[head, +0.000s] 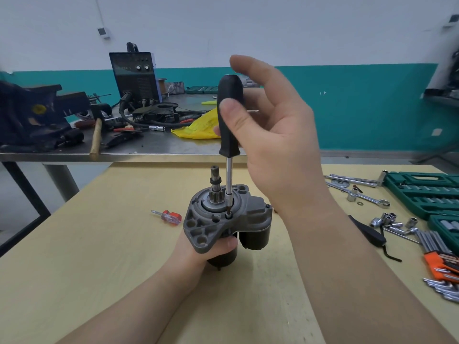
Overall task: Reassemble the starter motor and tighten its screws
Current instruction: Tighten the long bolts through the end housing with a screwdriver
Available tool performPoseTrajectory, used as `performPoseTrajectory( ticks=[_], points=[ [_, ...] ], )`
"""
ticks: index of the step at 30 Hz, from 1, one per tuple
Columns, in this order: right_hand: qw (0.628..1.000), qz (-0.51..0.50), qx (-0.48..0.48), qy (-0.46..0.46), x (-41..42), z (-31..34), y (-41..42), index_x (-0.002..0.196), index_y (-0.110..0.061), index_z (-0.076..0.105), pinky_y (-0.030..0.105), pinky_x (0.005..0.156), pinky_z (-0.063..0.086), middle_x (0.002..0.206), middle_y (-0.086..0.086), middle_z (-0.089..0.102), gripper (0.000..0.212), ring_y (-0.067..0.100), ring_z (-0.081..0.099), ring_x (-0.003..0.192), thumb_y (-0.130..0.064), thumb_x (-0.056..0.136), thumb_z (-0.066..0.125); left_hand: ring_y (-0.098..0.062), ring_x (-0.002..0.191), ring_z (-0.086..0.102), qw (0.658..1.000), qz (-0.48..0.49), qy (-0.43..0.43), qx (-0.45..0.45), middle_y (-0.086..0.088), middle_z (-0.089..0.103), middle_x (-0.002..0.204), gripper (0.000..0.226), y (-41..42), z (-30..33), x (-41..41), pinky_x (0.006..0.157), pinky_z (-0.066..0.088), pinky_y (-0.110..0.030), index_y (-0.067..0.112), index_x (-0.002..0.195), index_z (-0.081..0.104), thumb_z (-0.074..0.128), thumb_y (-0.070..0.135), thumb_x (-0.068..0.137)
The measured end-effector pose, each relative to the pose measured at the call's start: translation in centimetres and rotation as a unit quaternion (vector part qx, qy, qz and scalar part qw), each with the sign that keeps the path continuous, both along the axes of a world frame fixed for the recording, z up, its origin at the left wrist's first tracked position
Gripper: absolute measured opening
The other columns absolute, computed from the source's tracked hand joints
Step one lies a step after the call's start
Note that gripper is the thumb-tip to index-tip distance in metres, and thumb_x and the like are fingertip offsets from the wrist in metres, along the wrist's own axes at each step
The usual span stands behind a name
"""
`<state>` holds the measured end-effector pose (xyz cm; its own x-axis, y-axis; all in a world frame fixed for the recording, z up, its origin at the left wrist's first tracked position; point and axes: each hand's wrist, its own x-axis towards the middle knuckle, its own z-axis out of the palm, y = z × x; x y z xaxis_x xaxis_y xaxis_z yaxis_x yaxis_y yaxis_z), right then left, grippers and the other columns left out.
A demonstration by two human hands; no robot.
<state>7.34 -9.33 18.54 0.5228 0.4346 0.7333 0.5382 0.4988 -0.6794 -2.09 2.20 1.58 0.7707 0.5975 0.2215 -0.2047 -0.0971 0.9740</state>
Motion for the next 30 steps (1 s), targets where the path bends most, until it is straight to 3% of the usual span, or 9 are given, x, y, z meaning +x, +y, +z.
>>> performPoseTrajectory(
  ticks=[4, 6, 9, 14, 19, 22, 26, 28, 30],
  points=[
    [1.0, -0.015, -0.005, -0.01, 0.0, 0.0, 0.2, 0.127, -0.039, 0.066, 0.051, 0.086, 0.064, 0.1, -0.019, 0.071, 0.037, 0.021, 0.071, 0.095, -0.017, 0.098, 0.074, 0.002, 0.112, 0.072, 0.998, -0.024, 0.043, 0.03, 0.025, 0.078, 0.115, 0.077, -0.2, -0.3, -0.7, 0.104, 0.056, -0.042, 0.061, 0.11, 0.074, 0.088, 0.09, 0.04],
    [1.0, -0.004, -0.004, 0.001, 0.1, -0.1, 0.2, 0.129, -0.036, 0.067, 0.05, 0.091, 0.063, 0.108, -0.014, 0.074, 0.032, 0.023, 0.072, 0.104, -0.02, 0.102, 0.069, -0.009, 0.119, 0.072, 0.999, -0.018, 0.028, 0.024, 0.013, 0.08, 0.119, 0.091, -0.4, 0.1, -0.6, 0.105, 0.056, -0.049, 0.047, 0.117, 0.078, 0.09, 0.089, 0.036],
    [0.999, 0.025, 0.001, 0.027, 0.1, -0.2, 0.1, 0.131, -0.032, 0.066, 0.039, 0.081, 0.065, 0.113, 0.003, 0.075, 0.031, 0.026, 0.077, 0.094, -0.015, 0.108, 0.055, -0.045, 0.133, 0.061, 1.0, 0.01, -0.005, 0.002, -0.026, 0.067, 0.137, 0.146, 0.0, 0.2, 0.0, 0.115, 0.044, -0.068, -0.008, 0.133, 0.065, 0.094, 0.083, 0.022],
    [1.0, -0.009, -0.001, -0.008, 0.0, 0.0, 0.1, 0.126, -0.039, 0.065, 0.048, 0.076, 0.066, 0.098, -0.014, 0.071, 0.039, 0.025, 0.074, 0.082, -0.015, 0.097, 0.075, -0.017, 0.121, 0.066, 1.0, -0.006, -0.001, 0.003, 0.013, 0.075, 0.114, 0.112, 0.6, -0.8, 0.5, 0.109, 0.051, -0.034, 0.025, 0.109, 0.069, 0.094, 0.08, 0.015],
    [1.0, 0.001, -0.002, -0.002, 0.1, -0.1, 0.2, 0.129, -0.036, 0.067, 0.043, 0.081, 0.065, 0.107, -0.014, 0.073, 0.031, 0.022, 0.073, 0.097, -0.022, 0.102, 0.069, -0.042, 0.135, 0.06, 1.0, 0.001, -0.014, -0.008, -0.021, 0.068, 0.138, 0.123, 0.8, -0.7, 0.6, 0.117, 0.043, -0.065, 0.008, 0.12, 0.071, 0.096, 0.08, 0.024],
    [0.999, 0.031, -0.001, 0.025, 0.2, -0.2, 0.0, 0.131, -0.031, 0.066, 0.034, 0.076, 0.063, 0.112, 0.004, 0.075, 0.031, 0.025, 0.077, 0.09, -0.015, 0.108, 0.053, -0.032, 0.126, 0.066, 1.0, 0.006, 0.009, 0.015, -0.009, 0.073, 0.129, 0.107, 1.1, -1.3, 0.7, 0.116, 0.047, -0.061, 0.015, 0.114, 0.073, 0.099, 0.069, 0.025],
    [1.0, 0.003, -0.004, -0.006, 0.0, 0.0, 0.0, 0.128, -0.036, 0.064, 0.043, 0.077, 0.067, 0.103, -0.01, 0.074, 0.037, 0.023, 0.078, 0.086, -0.011, 0.101, 0.068, 0.0, 0.105, 0.073, 0.998, 0.021, 0.019, 0.047, 0.02, 0.081, 0.104, 0.068, 1.6, -2.1, 0.7, 0.1, 0.057, -0.03, 0.026, 0.103, 0.073, 0.09, 0.049, 0.042],
    [1.0, -0.009, -0.005, -0.014, 0.0, 0.0, 0.1, 0.124, -0.042, 0.064, 0.049, 0.077, 0.066, 0.101, -0.017, 0.071, 0.041, 0.026, 0.074, 0.089, -0.013, 0.096, 0.076, 0.001, 0.105, 0.074, 0.998, 0.026, 0.012, 0.052, 0.022, 0.081, 0.105, 0.067, 1.5, -1.9, 0.7, 0.089, 0.058, -0.019, 0.026, 0.101, 0.077, 0.098, 0.055, 0.044],
    [1.0, -0.017, -0.009, -0.018, 0.0, -0.1, 0.3, 0.123, -0.044, 0.064, 0.052, 0.083, 0.064, 0.103, -0.021, 0.07, 0.04, 0.023, 0.071, 0.095, -0.018, 0.095, 0.078, -0.011, 0.108, 0.075, 0.999, 0.027, 0.006, 0.044, 0.012, 0.082, 0.109, 0.067, 1.5, -1.9, 0.7, 0.092, 0.061, -0.029, 0.026, 0.095, 0.085, 0.101, 0.067, 0.045]
  ],
)
